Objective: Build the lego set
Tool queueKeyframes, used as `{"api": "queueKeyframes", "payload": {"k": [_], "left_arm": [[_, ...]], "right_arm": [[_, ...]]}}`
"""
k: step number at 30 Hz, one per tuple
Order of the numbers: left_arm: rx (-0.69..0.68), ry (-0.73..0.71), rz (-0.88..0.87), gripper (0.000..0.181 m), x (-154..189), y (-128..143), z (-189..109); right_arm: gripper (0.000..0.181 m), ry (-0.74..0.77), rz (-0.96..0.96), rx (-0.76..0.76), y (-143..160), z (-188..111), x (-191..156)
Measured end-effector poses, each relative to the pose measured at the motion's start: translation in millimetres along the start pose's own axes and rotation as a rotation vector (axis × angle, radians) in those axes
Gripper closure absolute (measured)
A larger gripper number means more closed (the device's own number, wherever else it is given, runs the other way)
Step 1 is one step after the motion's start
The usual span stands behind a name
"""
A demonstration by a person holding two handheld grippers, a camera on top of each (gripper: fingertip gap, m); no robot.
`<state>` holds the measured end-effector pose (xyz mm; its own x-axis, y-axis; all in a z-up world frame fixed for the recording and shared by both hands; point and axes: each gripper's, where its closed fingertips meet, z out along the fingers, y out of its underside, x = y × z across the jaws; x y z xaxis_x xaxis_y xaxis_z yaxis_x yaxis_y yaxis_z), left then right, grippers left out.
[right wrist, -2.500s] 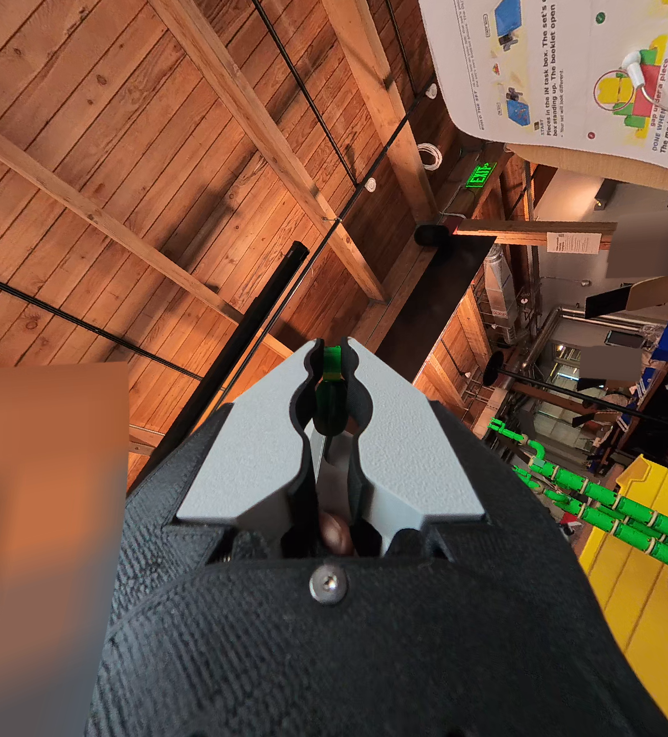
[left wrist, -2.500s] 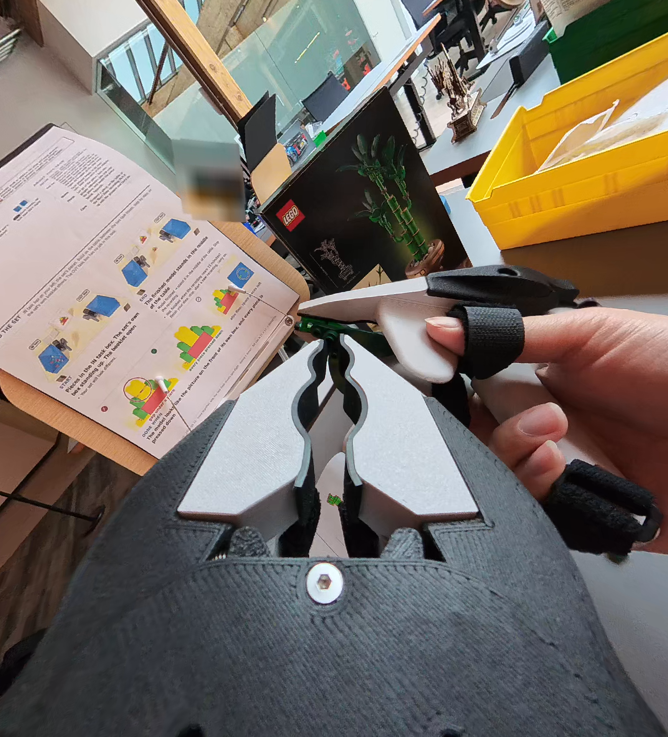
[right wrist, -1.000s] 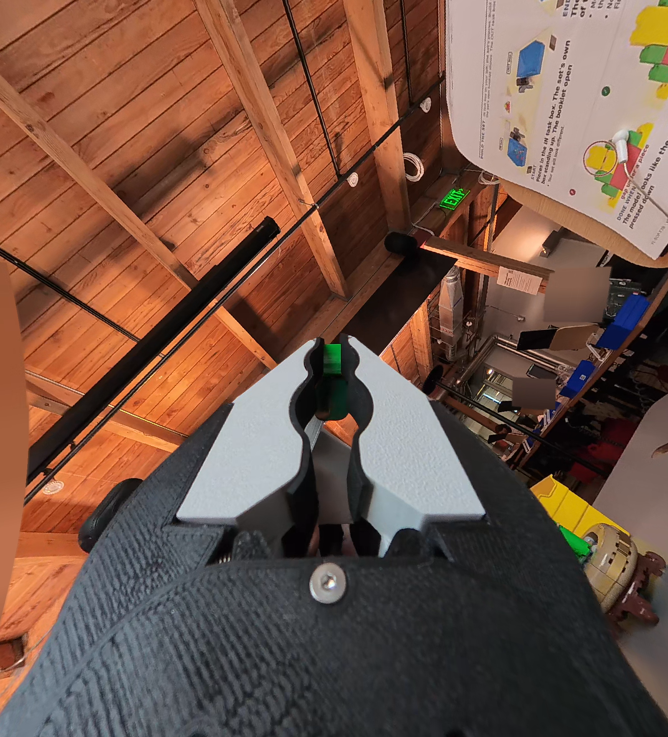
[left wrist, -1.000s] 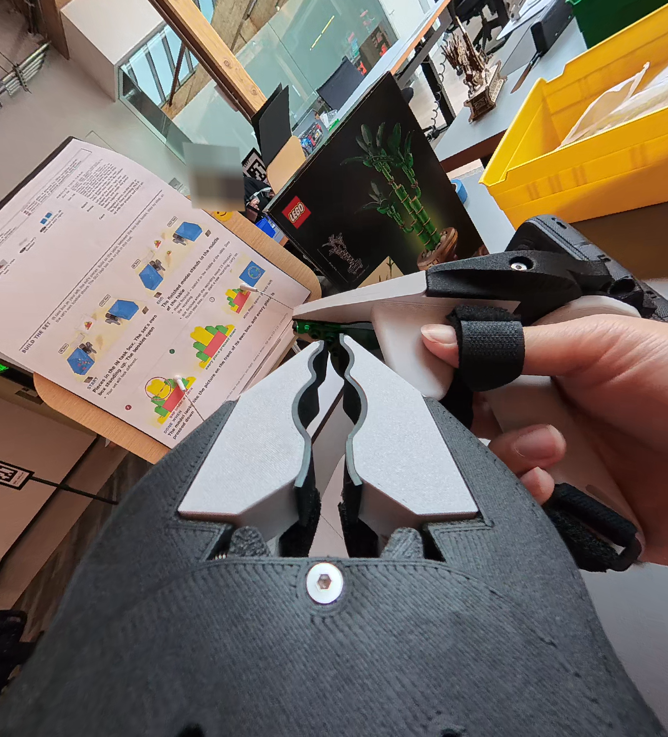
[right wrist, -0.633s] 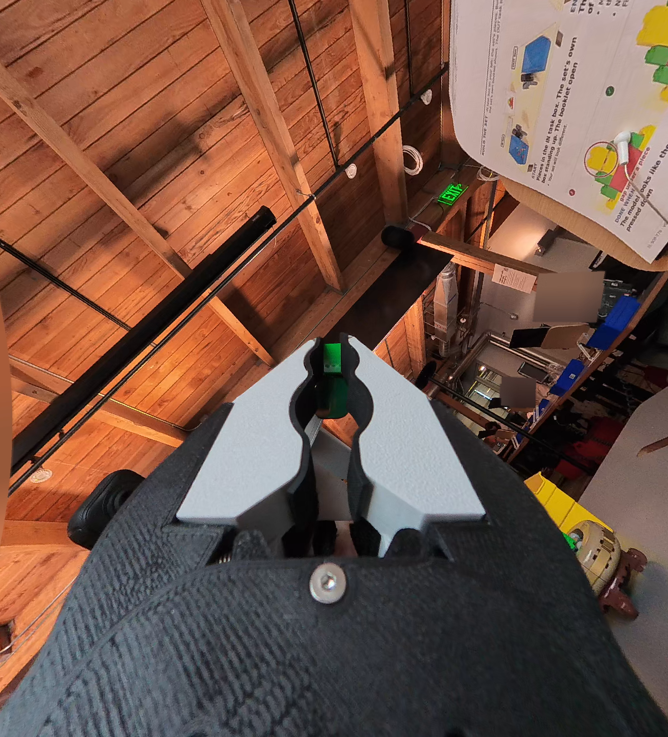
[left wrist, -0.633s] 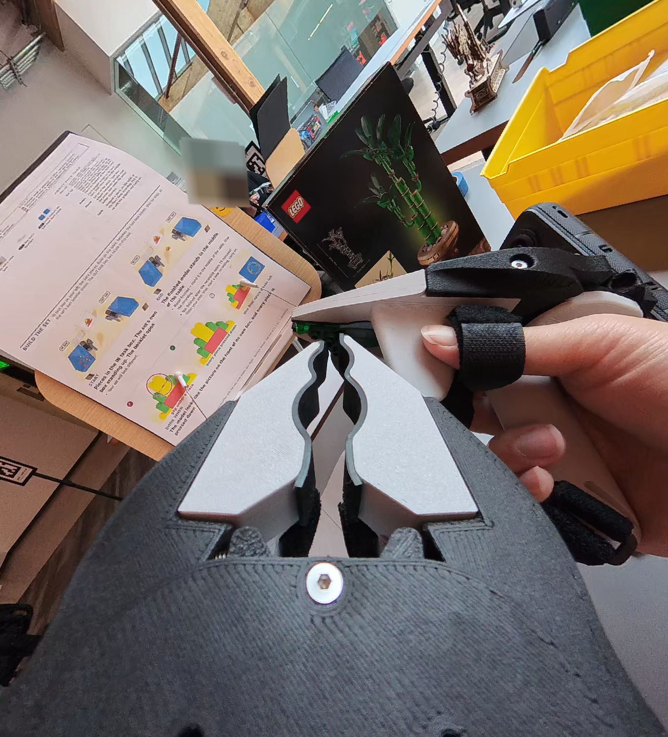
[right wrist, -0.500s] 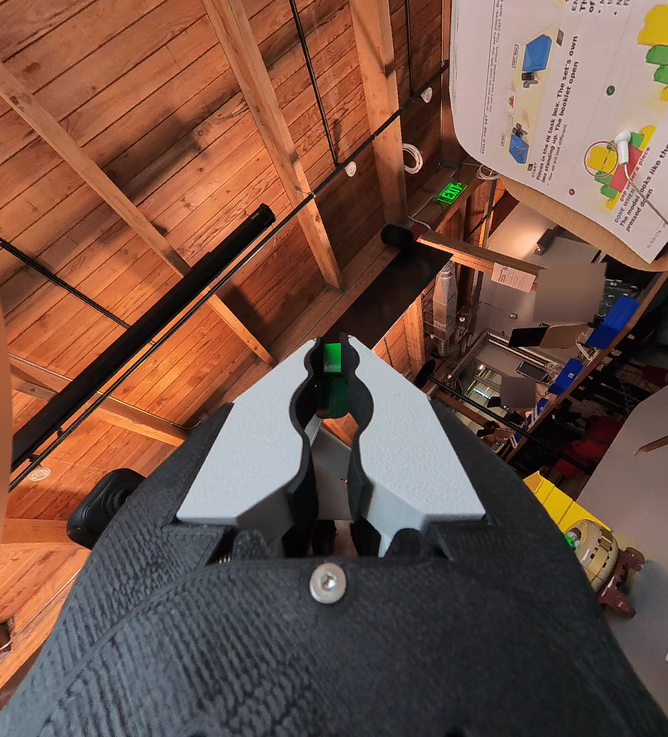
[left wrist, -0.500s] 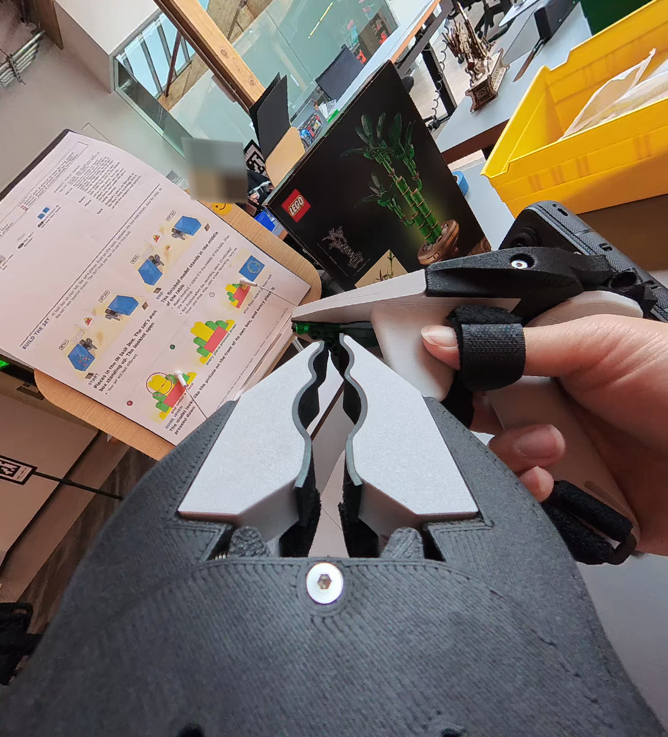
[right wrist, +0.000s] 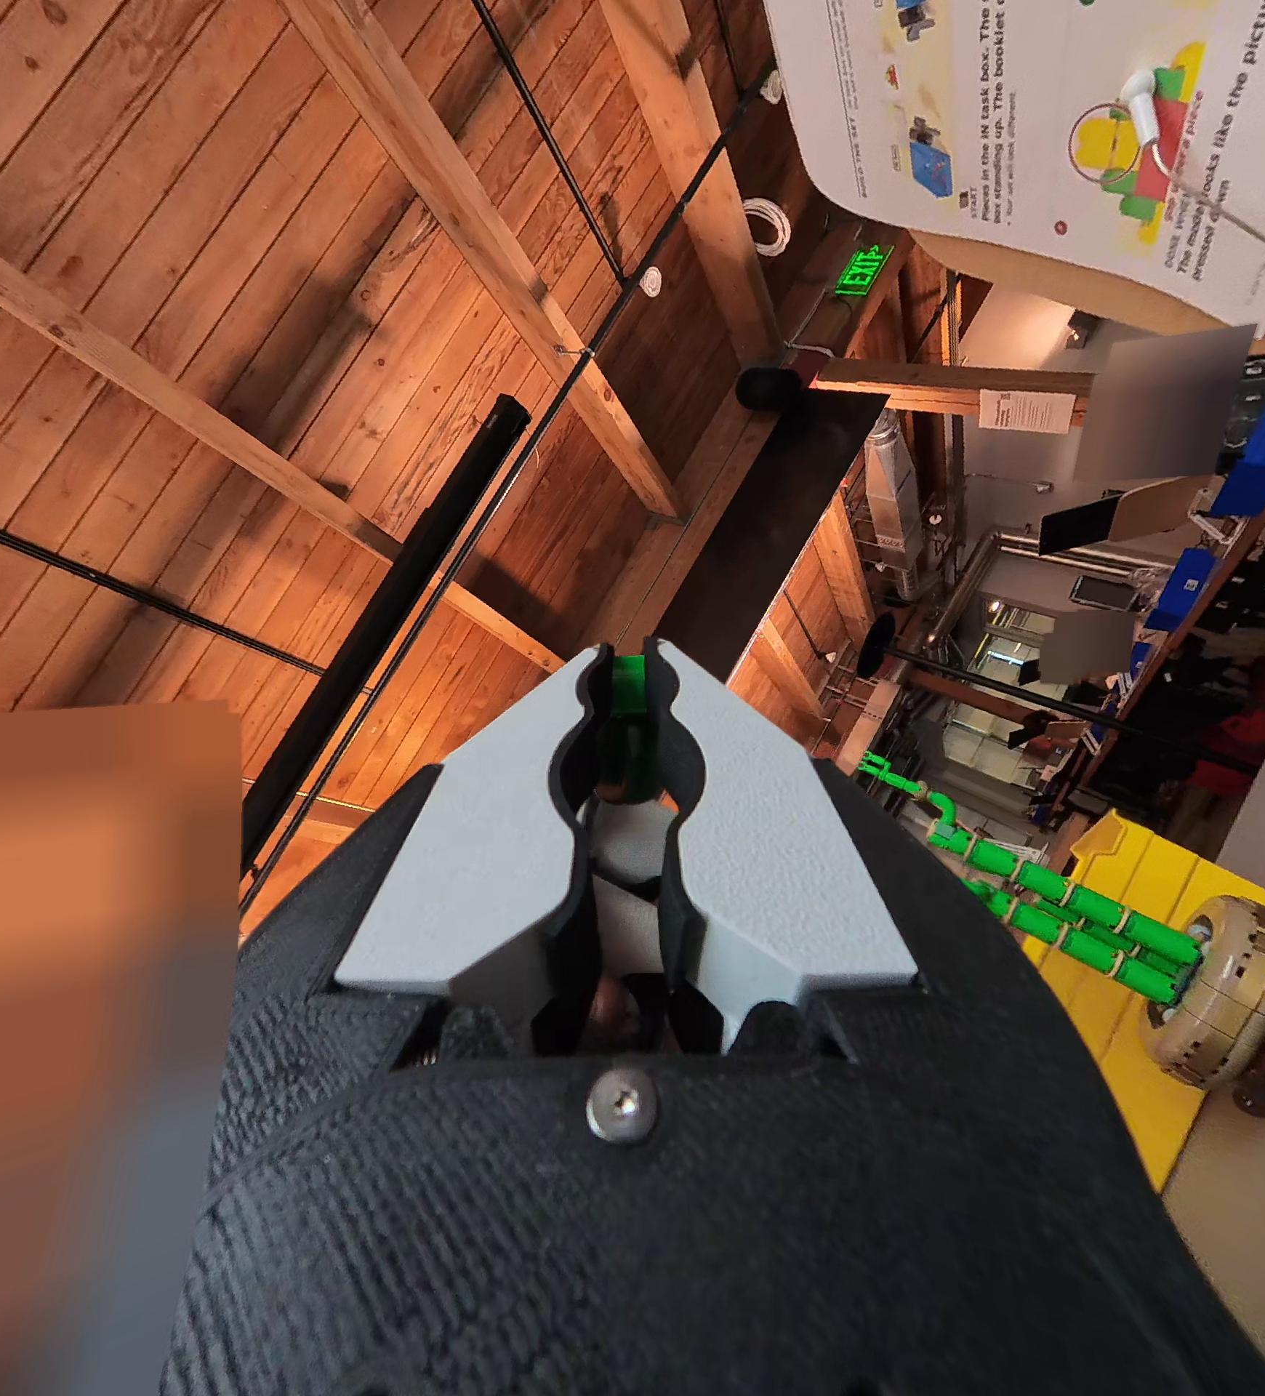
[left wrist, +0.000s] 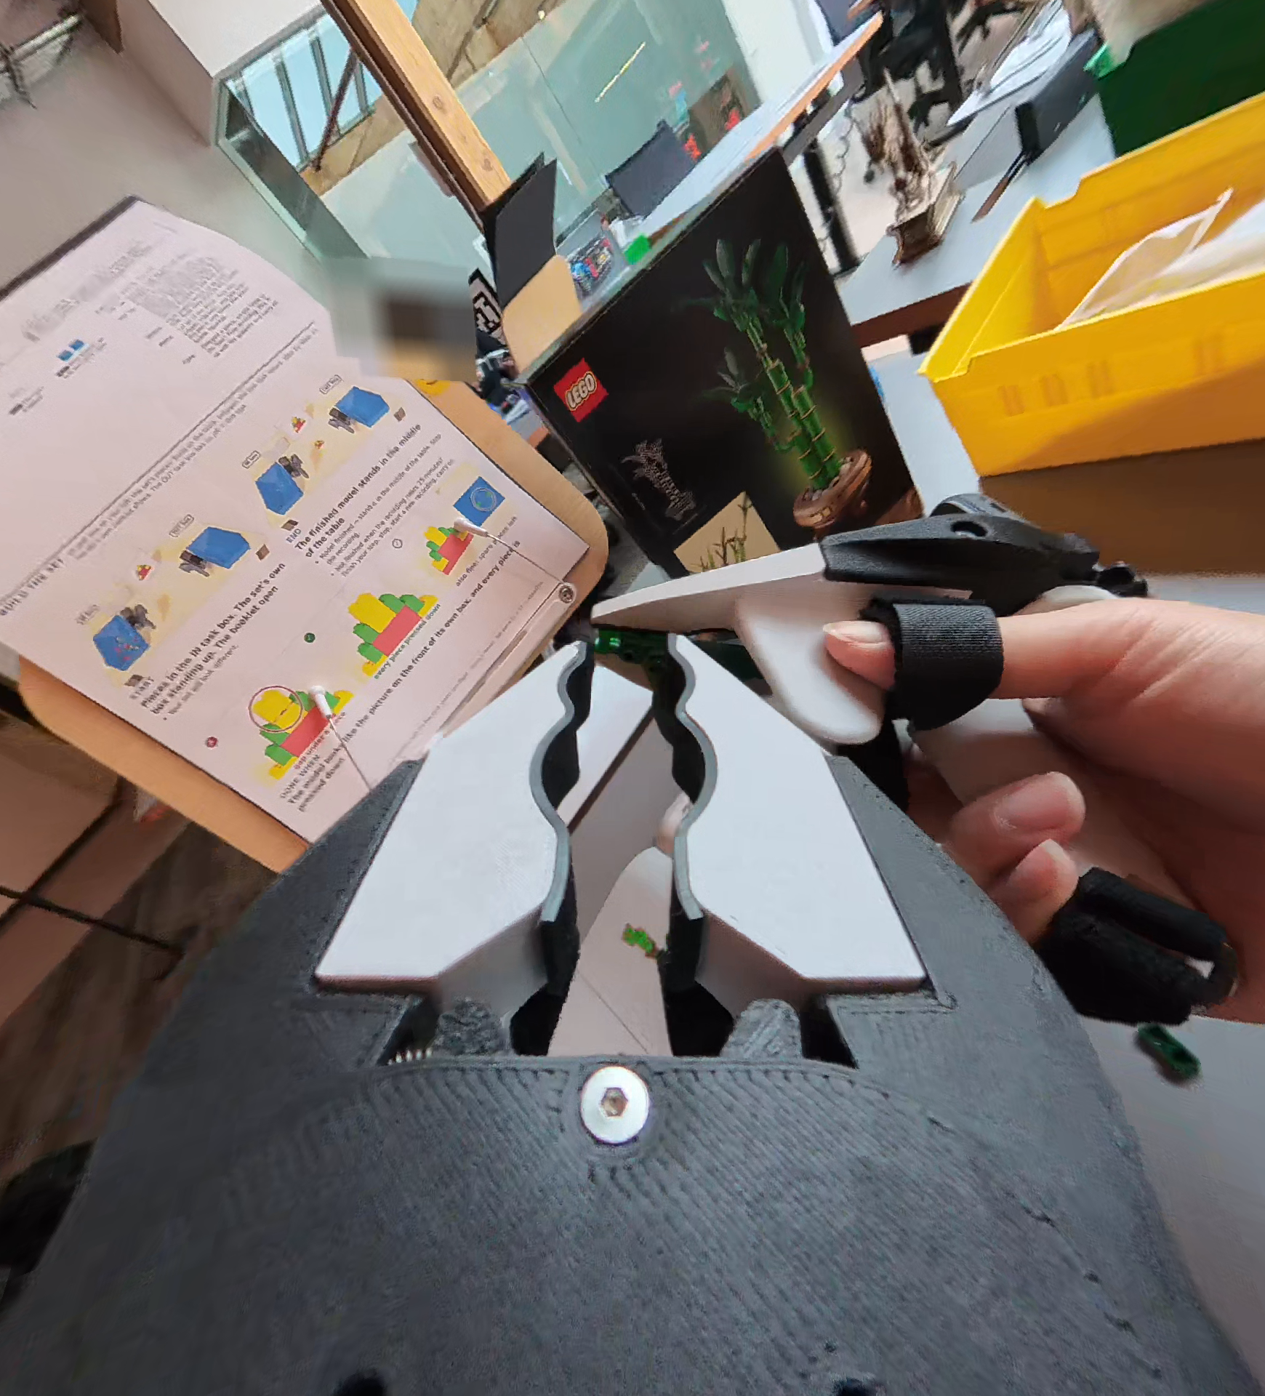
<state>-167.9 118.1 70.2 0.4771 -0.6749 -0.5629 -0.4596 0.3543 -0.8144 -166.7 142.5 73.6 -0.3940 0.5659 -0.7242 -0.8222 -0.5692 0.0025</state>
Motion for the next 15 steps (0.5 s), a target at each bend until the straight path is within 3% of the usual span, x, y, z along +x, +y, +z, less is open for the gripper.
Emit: {"api": "queueKeyframes", "payload": {"k": [1,6,9,11,15], "left_arm": [[0.003,0.023,-0.034,0.16,-3,1,-2],[0.052,0.279,-0.294,0.157,-4,1,-17],[0.173,0.428,-0.44,0.157,-12,-12,-35],[0.24,0.531,-0.497,0.157,-14,-20,-50],[0.316,0.592,-0.517,0.159,-17,-24,-59]], "right_arm": [[0.175,-0.012,0.012,-0.011,1,2,-2],[0.175,-0.121,0.152,-0.146,15,14,-20],[0.175,-0.188,0.214,-0.219,26,20,-35],[0.175,-0.224,0.269,-0.284,36,23,-45],[0.175,-0.298,0.387,-0.357,45,25,-62]]}}
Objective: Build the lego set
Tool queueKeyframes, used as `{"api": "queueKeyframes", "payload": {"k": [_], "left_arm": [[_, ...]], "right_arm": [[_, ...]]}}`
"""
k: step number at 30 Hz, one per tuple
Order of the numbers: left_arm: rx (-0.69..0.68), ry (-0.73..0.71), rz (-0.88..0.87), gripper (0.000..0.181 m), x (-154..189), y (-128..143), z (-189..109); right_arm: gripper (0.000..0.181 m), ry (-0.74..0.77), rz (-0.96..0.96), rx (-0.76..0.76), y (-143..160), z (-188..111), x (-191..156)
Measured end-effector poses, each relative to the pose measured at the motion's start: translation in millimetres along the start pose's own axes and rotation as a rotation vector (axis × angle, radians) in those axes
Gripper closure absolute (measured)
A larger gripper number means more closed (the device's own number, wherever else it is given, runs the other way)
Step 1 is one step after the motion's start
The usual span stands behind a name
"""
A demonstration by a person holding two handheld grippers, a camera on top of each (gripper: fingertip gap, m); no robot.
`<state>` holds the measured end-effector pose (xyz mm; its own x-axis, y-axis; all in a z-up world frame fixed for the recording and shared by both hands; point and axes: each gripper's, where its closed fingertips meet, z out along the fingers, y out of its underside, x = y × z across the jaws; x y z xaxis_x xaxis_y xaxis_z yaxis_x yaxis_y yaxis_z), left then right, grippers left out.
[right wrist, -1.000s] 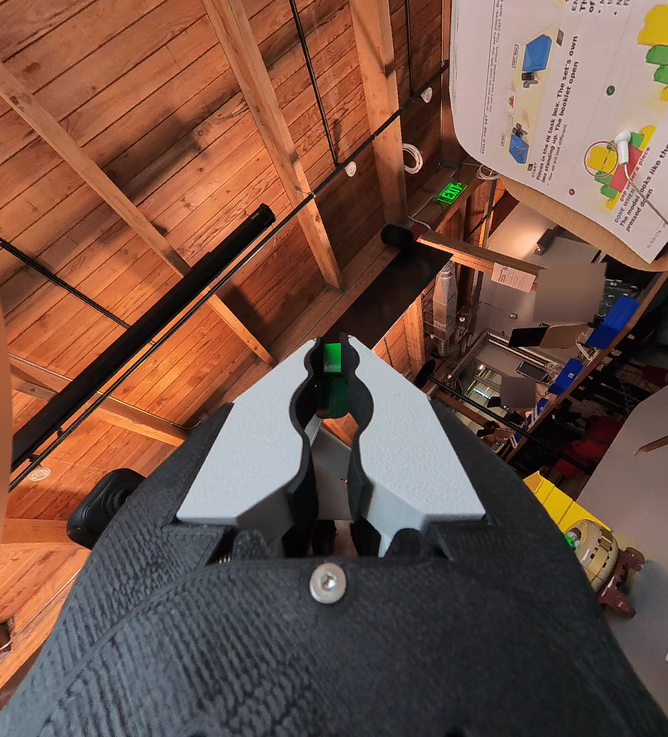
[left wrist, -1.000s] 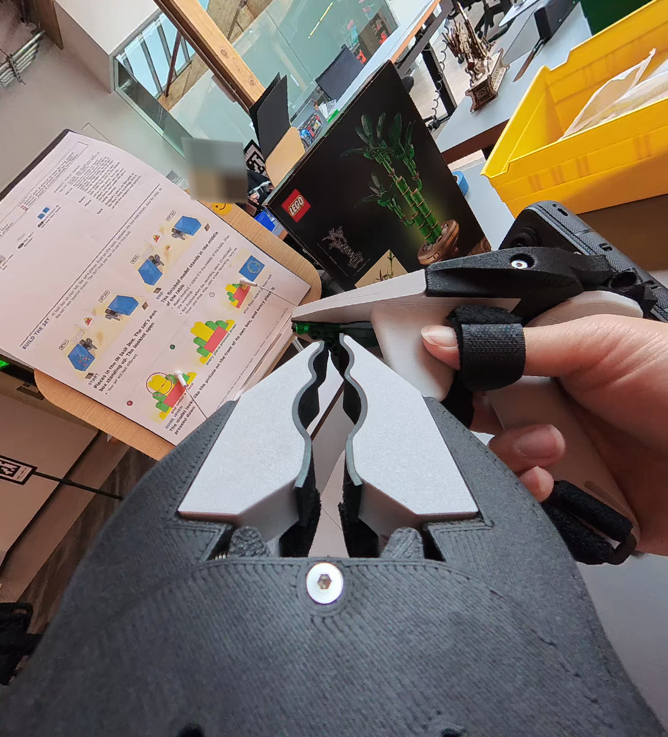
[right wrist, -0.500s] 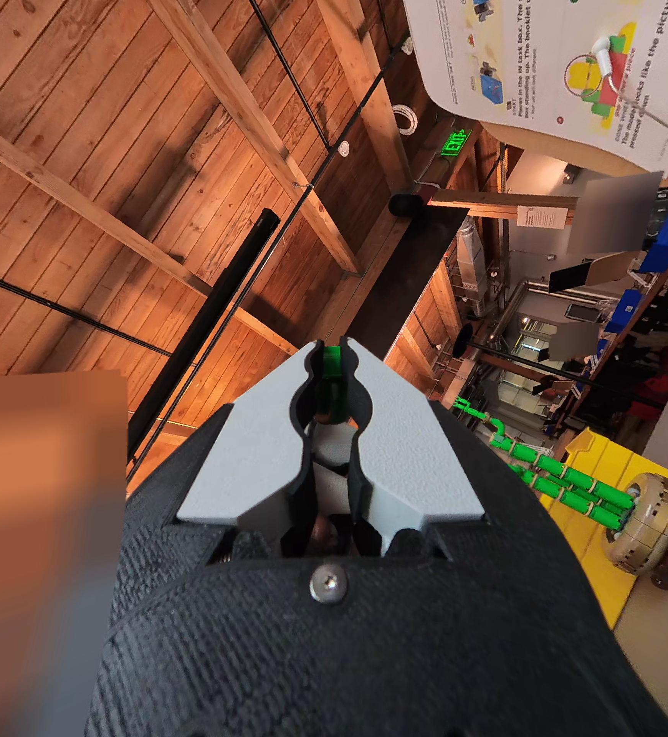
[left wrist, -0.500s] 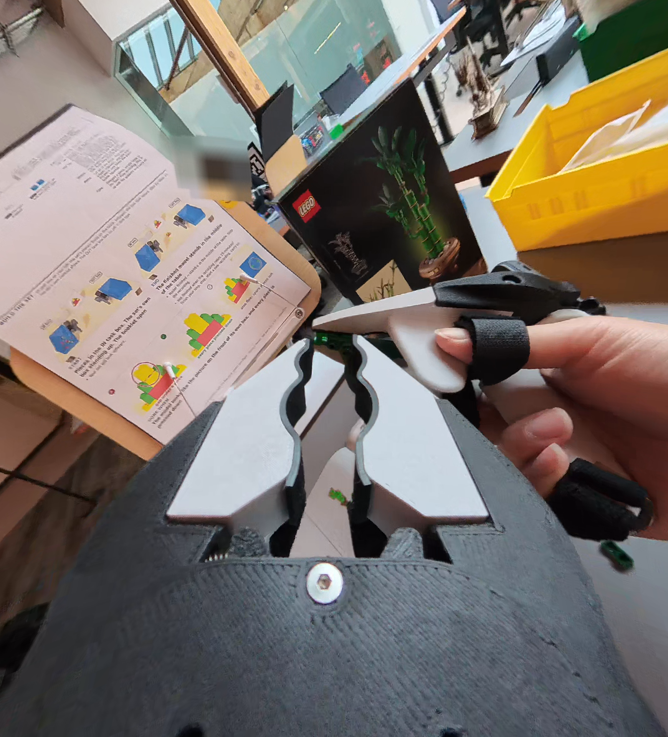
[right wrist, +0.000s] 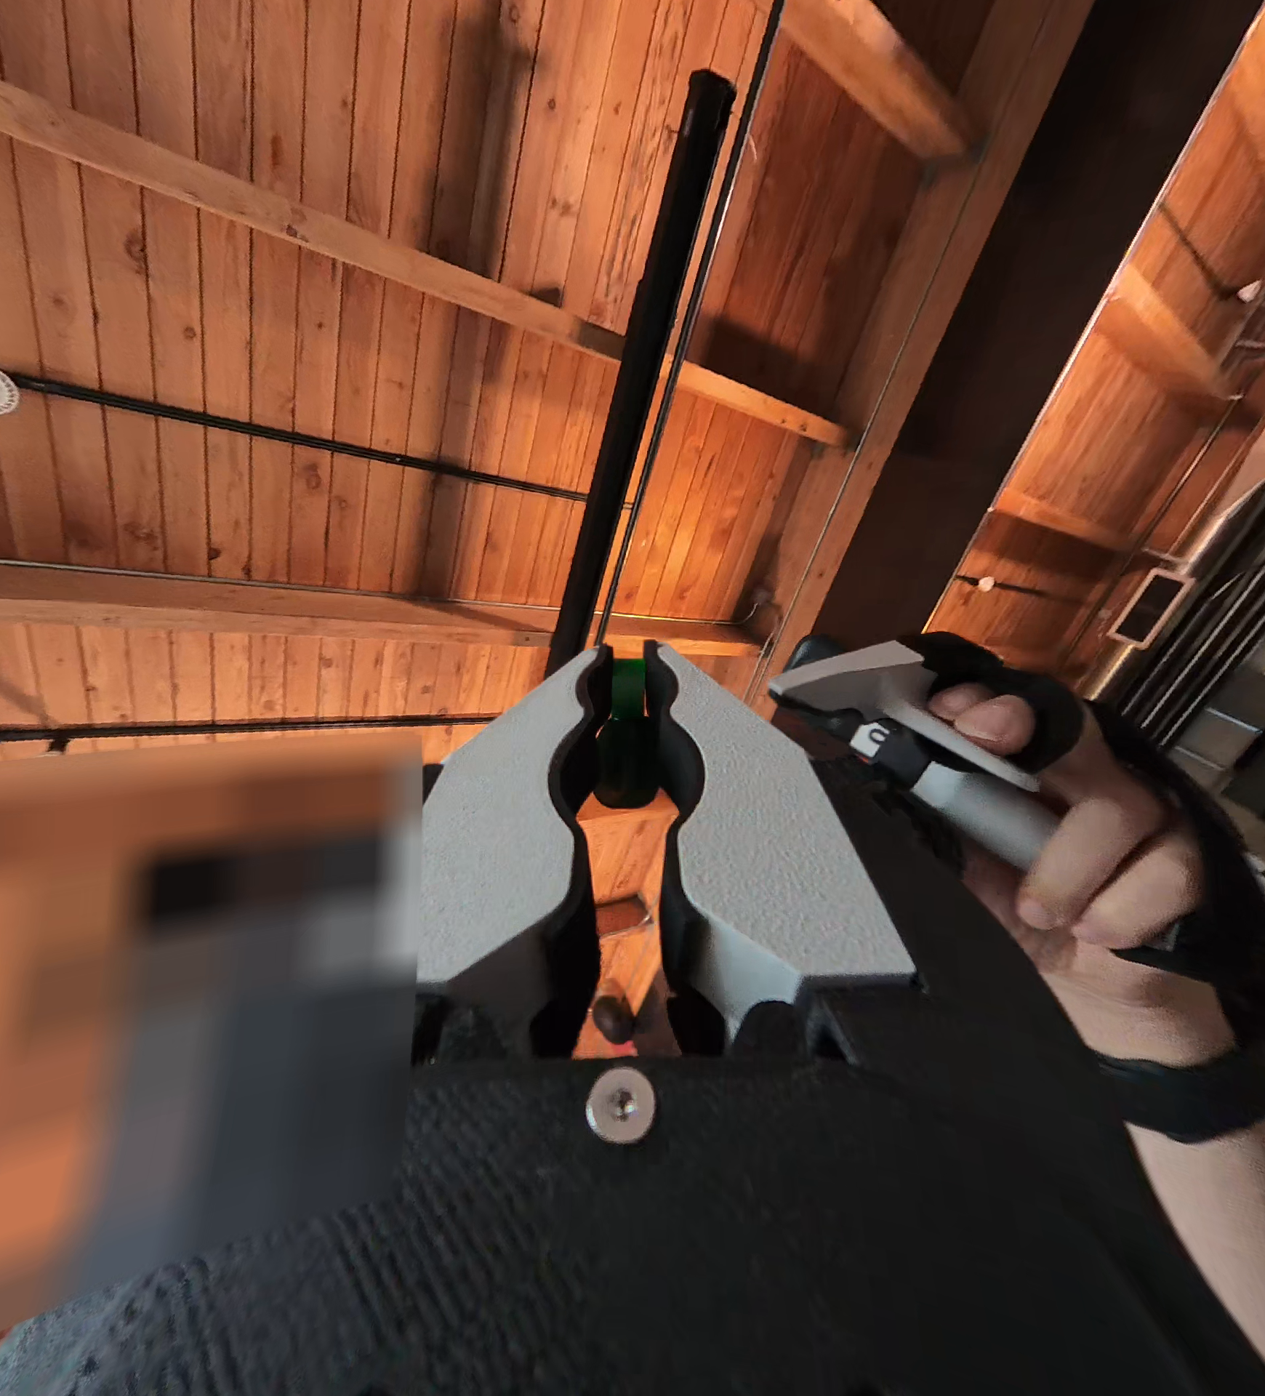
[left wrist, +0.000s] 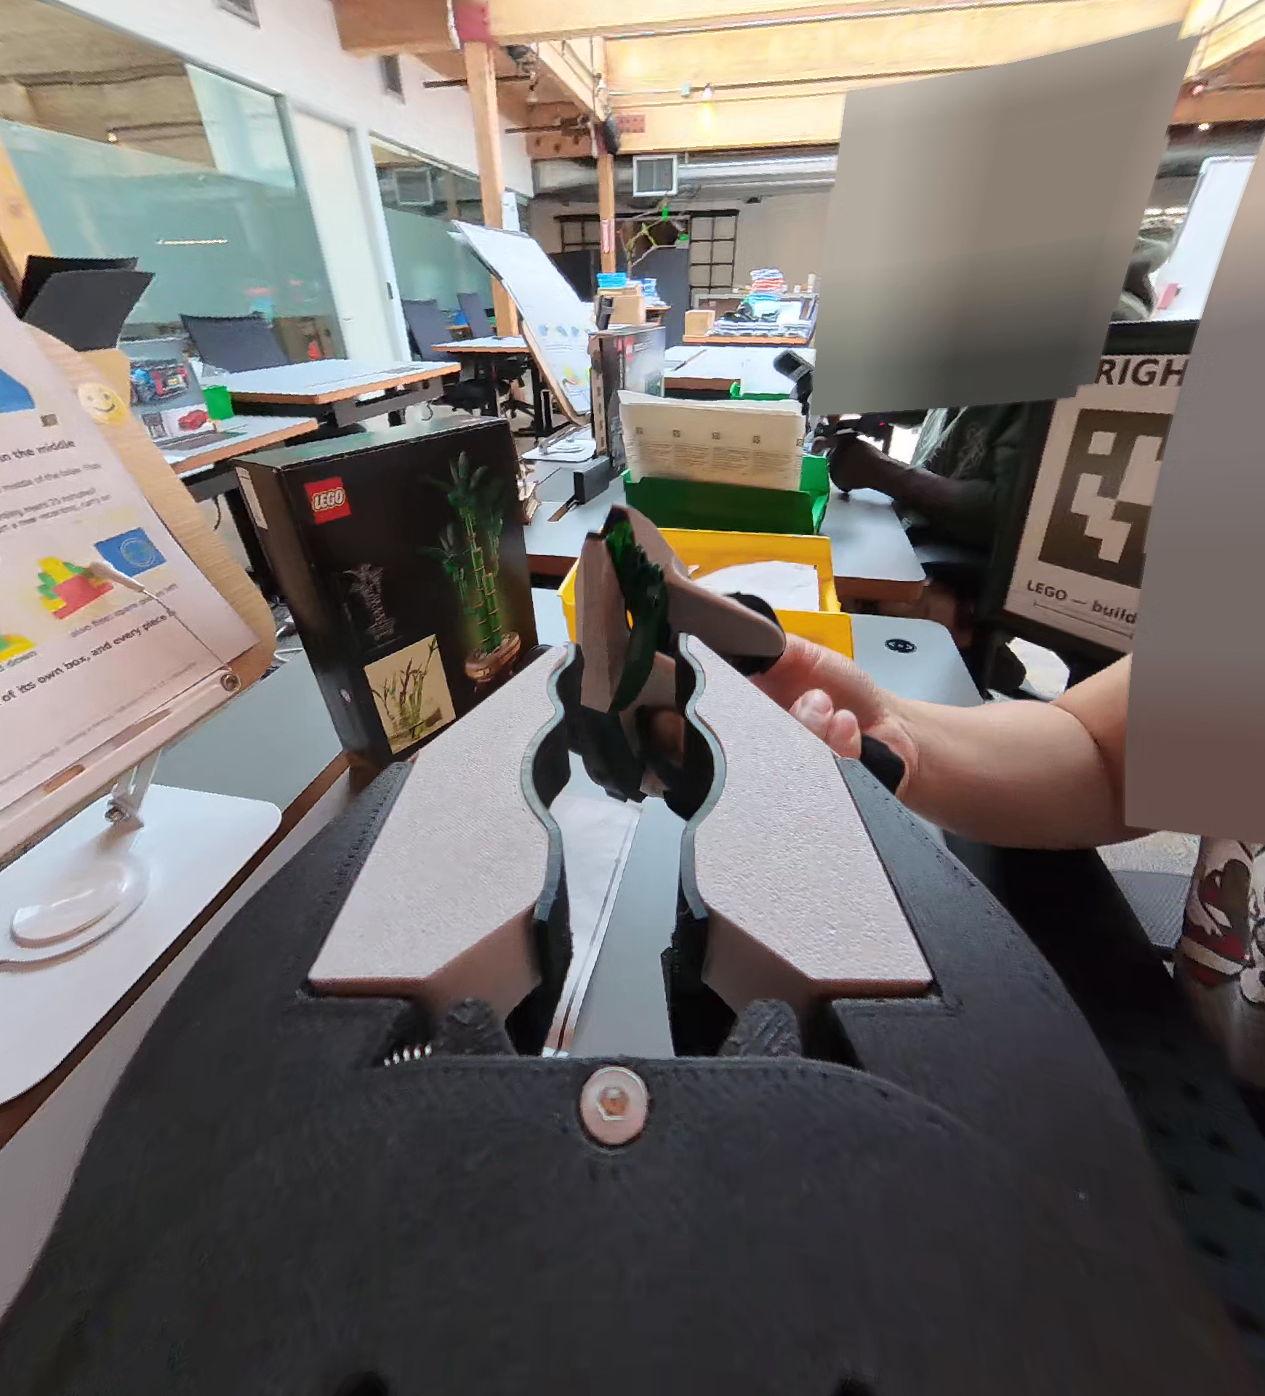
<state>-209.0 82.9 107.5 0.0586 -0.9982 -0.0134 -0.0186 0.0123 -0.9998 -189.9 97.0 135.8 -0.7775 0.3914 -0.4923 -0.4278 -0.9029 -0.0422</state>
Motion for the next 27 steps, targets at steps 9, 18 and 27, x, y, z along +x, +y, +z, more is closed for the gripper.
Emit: {"api": "queueKeyframes", "payload": {"k": [9,18,27], "left_arm": [[-0.043,0.015,0.039,0.171,4,13,12],[-0.021,0.073,0.03,0.181,10,10,11],[0.044,0.298,-0.261,0.181,22,-2,-1]], "right_arm": [[0.175,-0.007,0.035,0.006,0,0,1],[0.173,0.006,0.005,0.014,1,0,4],[0.155,0.096,-0.17,-0.077,9,5,8]]}}
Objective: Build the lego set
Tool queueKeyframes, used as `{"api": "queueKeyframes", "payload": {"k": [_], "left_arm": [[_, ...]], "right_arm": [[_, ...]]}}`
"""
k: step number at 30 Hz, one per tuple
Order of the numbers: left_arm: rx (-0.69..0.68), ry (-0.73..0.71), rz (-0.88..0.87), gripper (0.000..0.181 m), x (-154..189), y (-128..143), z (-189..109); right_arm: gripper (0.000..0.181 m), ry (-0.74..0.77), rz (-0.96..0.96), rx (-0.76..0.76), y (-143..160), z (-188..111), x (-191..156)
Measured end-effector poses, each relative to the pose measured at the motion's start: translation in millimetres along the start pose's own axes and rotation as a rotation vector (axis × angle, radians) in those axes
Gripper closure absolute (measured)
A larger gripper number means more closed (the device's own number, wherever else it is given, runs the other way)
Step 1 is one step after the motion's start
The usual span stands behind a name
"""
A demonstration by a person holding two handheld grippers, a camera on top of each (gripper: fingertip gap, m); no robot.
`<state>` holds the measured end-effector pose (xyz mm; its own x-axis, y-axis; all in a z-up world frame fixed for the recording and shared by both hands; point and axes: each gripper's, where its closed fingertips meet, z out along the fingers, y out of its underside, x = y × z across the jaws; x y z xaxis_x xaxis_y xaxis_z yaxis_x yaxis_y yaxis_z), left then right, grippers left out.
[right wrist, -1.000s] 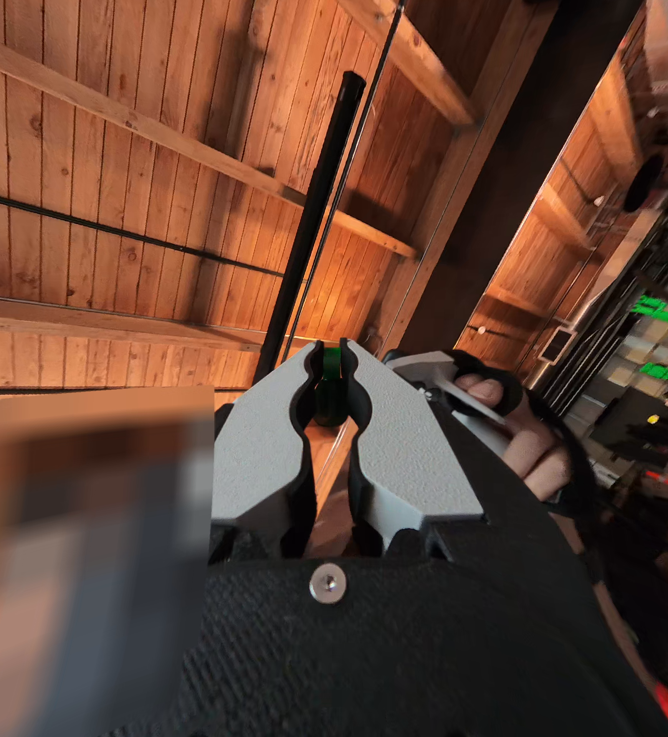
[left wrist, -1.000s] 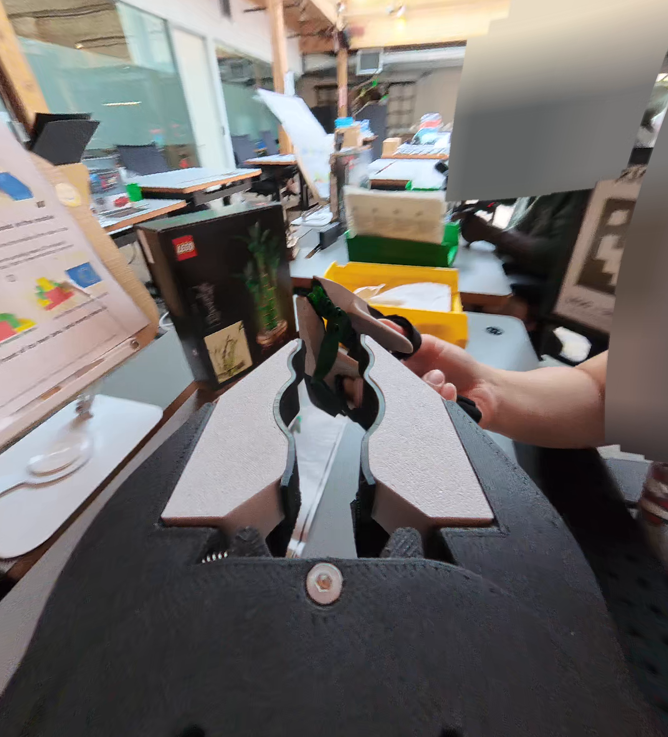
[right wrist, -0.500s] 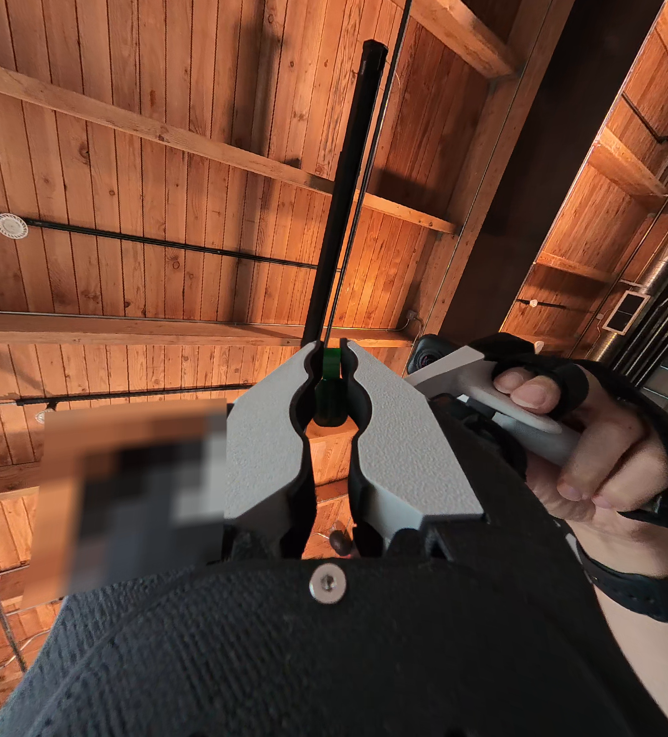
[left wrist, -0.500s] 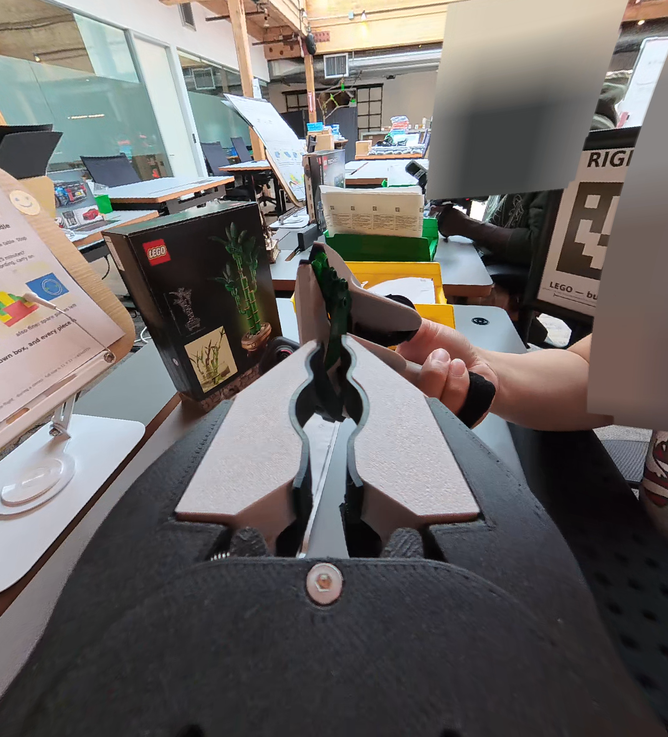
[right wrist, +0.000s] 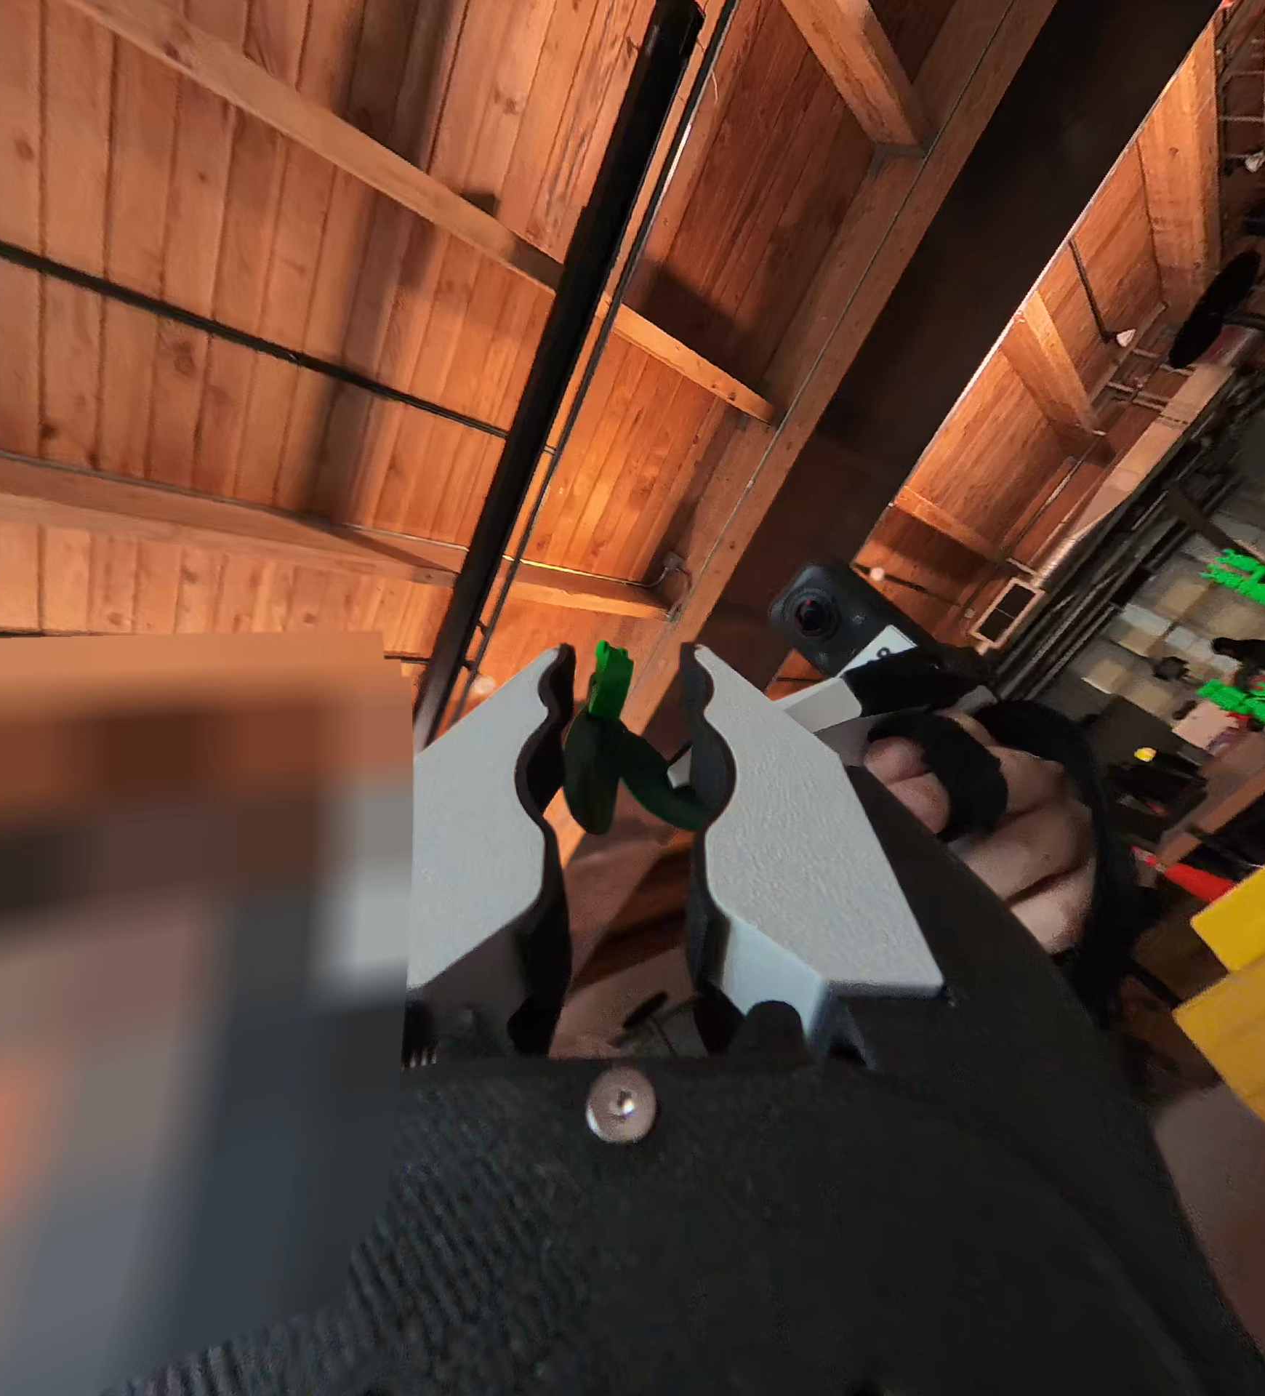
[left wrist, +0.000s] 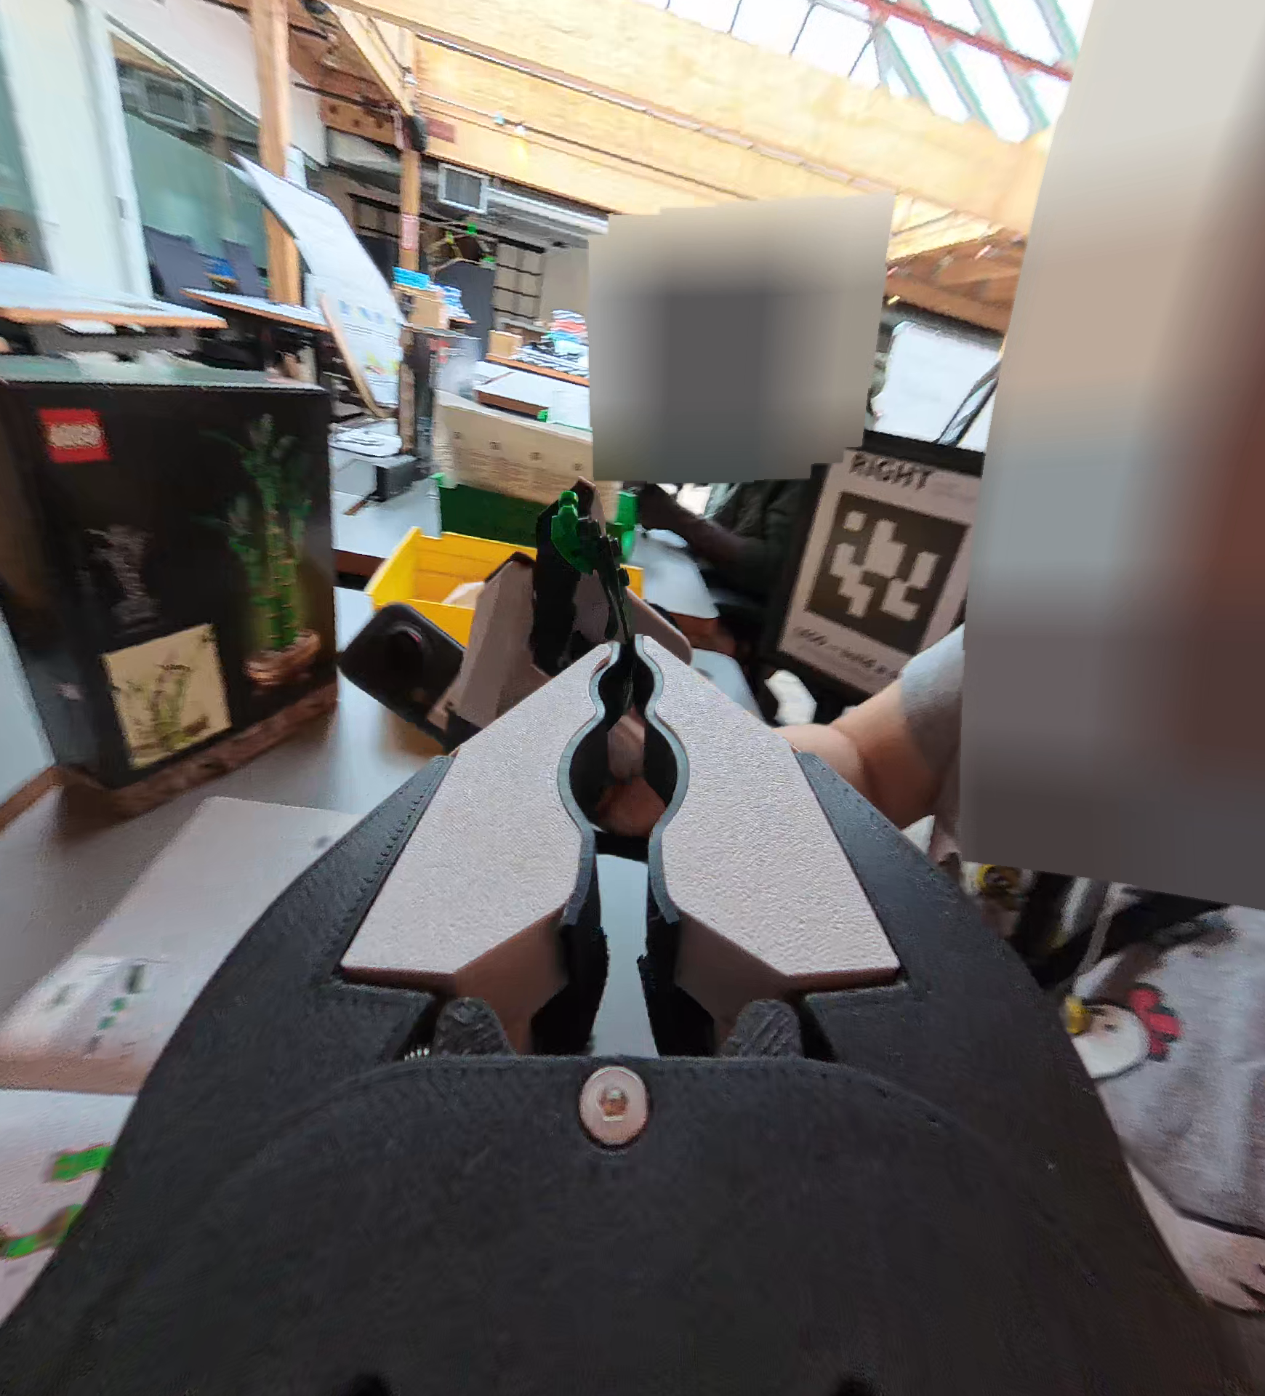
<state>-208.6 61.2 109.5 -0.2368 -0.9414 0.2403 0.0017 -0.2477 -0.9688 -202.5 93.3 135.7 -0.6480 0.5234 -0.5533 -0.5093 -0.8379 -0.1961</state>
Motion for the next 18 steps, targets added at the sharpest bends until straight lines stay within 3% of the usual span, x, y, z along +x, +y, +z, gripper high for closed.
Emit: {"api": "queueKeyframes", "payload": {"k": [4,8,10,18], "left_arm": [[-0.047,0.077,-0.209,0.181,-3,7,-7],[-0.188,-0.075,-0.237,0.181,-24,30,-21],[-0.263,-0.163,-0.201,0.181,-30,38,-27],[-0.506,-0.314,0.091,0.181,-17,53,-22]], "right_arm": [[0.138,0.146,-0.23,-0.179,8,1,7],[0.122,0.534,-0.537,-0.503,9,-29,36],[0.129,0.629,-0.651,-0.613,6,-43,37],[0.147,0.595,-0.649,-0.838,29,-61,34]]}}
